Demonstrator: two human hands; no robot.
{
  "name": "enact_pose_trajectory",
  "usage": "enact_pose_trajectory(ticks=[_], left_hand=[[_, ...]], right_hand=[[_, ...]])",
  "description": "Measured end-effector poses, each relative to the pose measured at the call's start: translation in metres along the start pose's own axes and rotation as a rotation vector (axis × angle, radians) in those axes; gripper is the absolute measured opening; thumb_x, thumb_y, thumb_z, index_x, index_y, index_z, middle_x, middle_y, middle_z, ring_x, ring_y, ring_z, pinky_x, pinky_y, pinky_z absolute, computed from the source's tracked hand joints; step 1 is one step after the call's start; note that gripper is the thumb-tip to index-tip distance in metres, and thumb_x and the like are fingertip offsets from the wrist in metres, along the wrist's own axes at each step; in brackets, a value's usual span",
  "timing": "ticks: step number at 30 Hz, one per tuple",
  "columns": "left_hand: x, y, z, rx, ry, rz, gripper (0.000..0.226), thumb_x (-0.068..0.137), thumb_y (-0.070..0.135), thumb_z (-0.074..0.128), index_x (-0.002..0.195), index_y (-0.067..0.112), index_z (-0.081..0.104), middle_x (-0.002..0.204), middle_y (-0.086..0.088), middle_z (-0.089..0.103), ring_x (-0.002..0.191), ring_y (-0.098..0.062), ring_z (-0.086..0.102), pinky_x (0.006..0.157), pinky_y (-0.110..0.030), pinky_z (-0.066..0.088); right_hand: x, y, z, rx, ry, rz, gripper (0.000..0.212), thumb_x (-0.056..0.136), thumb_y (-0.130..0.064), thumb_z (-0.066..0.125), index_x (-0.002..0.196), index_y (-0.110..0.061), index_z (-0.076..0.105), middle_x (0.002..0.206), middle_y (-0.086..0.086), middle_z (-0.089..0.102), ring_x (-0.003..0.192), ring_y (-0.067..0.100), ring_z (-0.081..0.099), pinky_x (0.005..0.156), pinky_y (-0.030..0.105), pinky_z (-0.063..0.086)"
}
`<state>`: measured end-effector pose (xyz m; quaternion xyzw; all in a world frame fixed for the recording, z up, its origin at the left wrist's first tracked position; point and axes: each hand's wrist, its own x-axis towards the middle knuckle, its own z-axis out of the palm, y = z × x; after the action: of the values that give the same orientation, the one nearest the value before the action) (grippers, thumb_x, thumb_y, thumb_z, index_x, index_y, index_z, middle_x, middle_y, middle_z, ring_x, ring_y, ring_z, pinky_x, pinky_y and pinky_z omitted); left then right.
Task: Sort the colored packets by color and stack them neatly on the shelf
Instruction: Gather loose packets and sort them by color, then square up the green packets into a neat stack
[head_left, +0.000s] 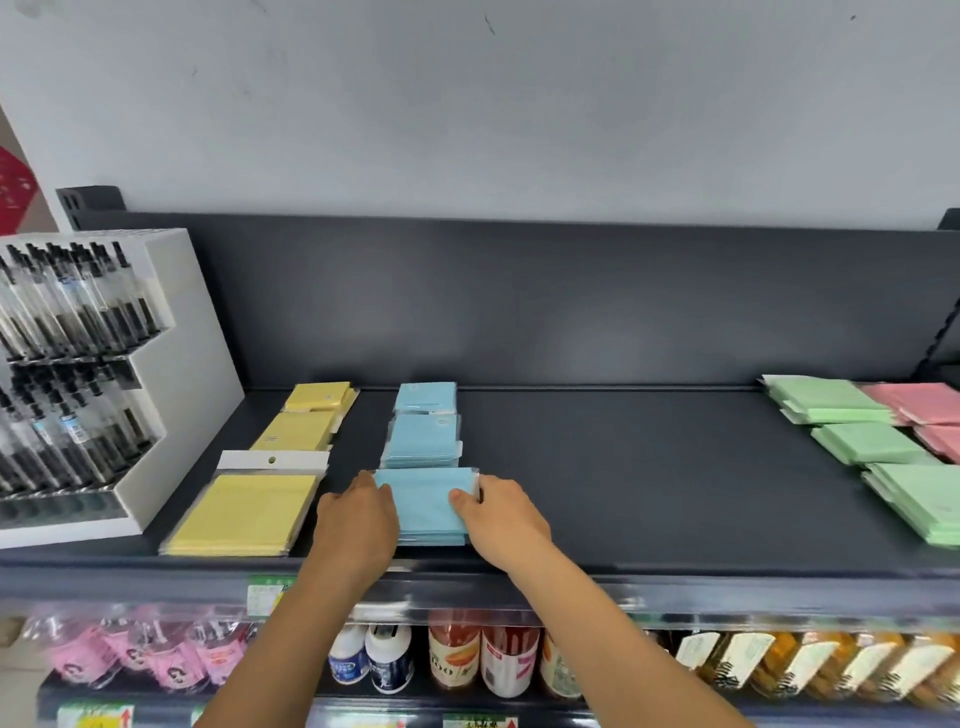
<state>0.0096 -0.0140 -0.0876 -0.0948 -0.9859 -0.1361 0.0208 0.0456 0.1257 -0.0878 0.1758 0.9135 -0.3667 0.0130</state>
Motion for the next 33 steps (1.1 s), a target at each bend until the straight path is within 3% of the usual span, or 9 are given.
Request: enact_pose_trajectory(ticks=[3, 6, 9, 11, 15, 20, 26, 29, 33], left_hand=[[0.000, 0.000, 0.002, -0.075, 0.020, -0.126, 0.028, 0.099, 0.017, 0.026, 0.108, -0.001, 0.045, 0.108, -0.020, 0.059, 0.104, -0.036, 0.052, 0.086, -0.035, 0.037], [-0.004, 0.019, 0.004, -0.112, 0.140, -0.218, 0.036, 0.097, 0.022, 0.031, 0.117, -0.006, 0.040, 0.122, -0.026, 0.054, 0.116, -0.043, 0.043, 0.095, -0.046, 0.038], [-0.016, 0.076, -0.002, -0.156, 0.336, -0.102, 0.044, 0.095, 0.016, 0.040, 0.130, -0.011, 0.038, 0.130, -0.029, 0.049, 0.125, -0.042, 0.039, 0.103, -0.050, 0.034], [-0.022, 0.129, -0.001, -0.216, 0.359, 0.028, 0.045, 0.095, 0.014, 0.041, 0.135, -0.007, 0.037, 0.133, -0.026, 0.049, 0.128, -0.037, 0.039, 0.106, -0.045, 0.033], [-0.024, 0.221, 0.023, -0.388, 0.196, 0.195, 0.047, 0.098, 0.020, 0.037, 0.142, 0.008, 0.032, 0.137, -0.013, 0.048, 0.131, -0.026, 0.039, 0.105, -0.034, 0.033], [-0.029, 0.320, 0.057, -0.439, 0.091, 0.339, 0.047, 0.097, 0.028, 0.041, 0.142, 0.016, 0.035, 0.140, -0.003, 0.047, 0.134, -0.018, 0.036, 0.104, -0.028, 0.033], [-0.031, 0.395, 0.078, -0.493, -0.086, 0.333, 0.053, 0.095, 0.038, 0.046, 0.143, 0.020, 0.034, 0.137, 0.000, 0.050, 0.121, -0.014, 0.049, 0.092, -0.018, 0.033], [-0.022, 0.420, 0.088, -0.531, -0.178, 0.303, 0.054, 0.093, 0.040, 0.048, 0.141, 0.018, 0.036, 0.140, 0.001, 0.048, 0.126, -0.015, 0.046, 0.099, -0.022, 0.034], [-0.007, 0.445, 0.097, -0.463, -0.185, 0.244, 0.048, 0.094, 0.040, 0.046, 0.131, 0.010, 0.047, 0.132, -0.004, 0.054, 0.120, -0.021, 0.051, 0.097, -0.030, 0.040]], right_hand=[[-0.009, -0.001, -0.002, 0.046, 0.011, -0.035, 0.047, 0.094, -0.053, 0.036, 0.124, -0.019, 0.049, 0.120, 0.004, 0.049, 0.104, 0.025, 0.056, 0.086, 0.038, 0.047], [-0.015, 0.008, -0.017, 0.232, -0.053, -0.074, 0.060, 0.094, -0.052, 0.038, 0.137, -0.011, 0.036, 0.137, 0.008, 0.037, 0.121, 0.027, 0.047, 0.103, 0.038, 0.040], [-0.021, 0.033, -0.051, 0.292, -0.081, -0.191, 0.069, 0.094, -0.047, 0.044, 0.148, -0.012, 0.019, 0.149, 0.004, 0.024, 0.131, 0.022, 0.039, 0.109, 0.034, 0.034], [-0.022, 0.059, -0.084, 0.284, -0.017, -0.267, 0.065, 0.094, -0.043, 0.048, 0.148, -0.018, 0.021, 0.147, 0.000, 0.028, 0.127, 0.020, 0.043, 0.108, 0.036, 0.037], [-0.016, 0.112, -0.165, 0.273, 0.132, -0.326, 0.054, 0.094, -0.033, 0.050, 0.144, -0.021, 0.032, 0.142, -0.004, 0.038, 0.130, 0.014, 0.038, 0.109, 0.036, 0.035], [-0.001, 0.189, -0.259, 0.199, 0.263, -0.259, 0.049, 0.093, -0.027, 0.051, 0.140, -0.021, 0.039, 0.140, -0.003, 0.043, 0.129, 0.015, 0.040, 0.108, 0.036, 0.036], [0.015, 0.262, -0.322, 0.125, 0.274, -0.111, 0.053, 0.091, -0.023, 0.053, 0.141, -0.017, 0.037, 0.143, 0.004, 0.041, 0.128, 0.020, 0.043, 0.104, 0.031, 0.035], [0.024, 0.286, -0.344, 0.061, 0.291, -0.027, 0.056, 0.089, -0.020, 0.054, 0.141, -0.009, 0.036, 0.143, 0.010, 0.043, 0.127, 0.025, 0.045, 0.102, 0.030, 0.036], [0.034, 0.305, -0.362, -0.108, 0.265, 0.099, 0.043, 0.088, -0.025, 0.053, 0.125, -0.004, 0.049, 0.120, 0.013, 0.061, 0.105, 0.031, 0.058, 0.088, 0.035, 0.048]])
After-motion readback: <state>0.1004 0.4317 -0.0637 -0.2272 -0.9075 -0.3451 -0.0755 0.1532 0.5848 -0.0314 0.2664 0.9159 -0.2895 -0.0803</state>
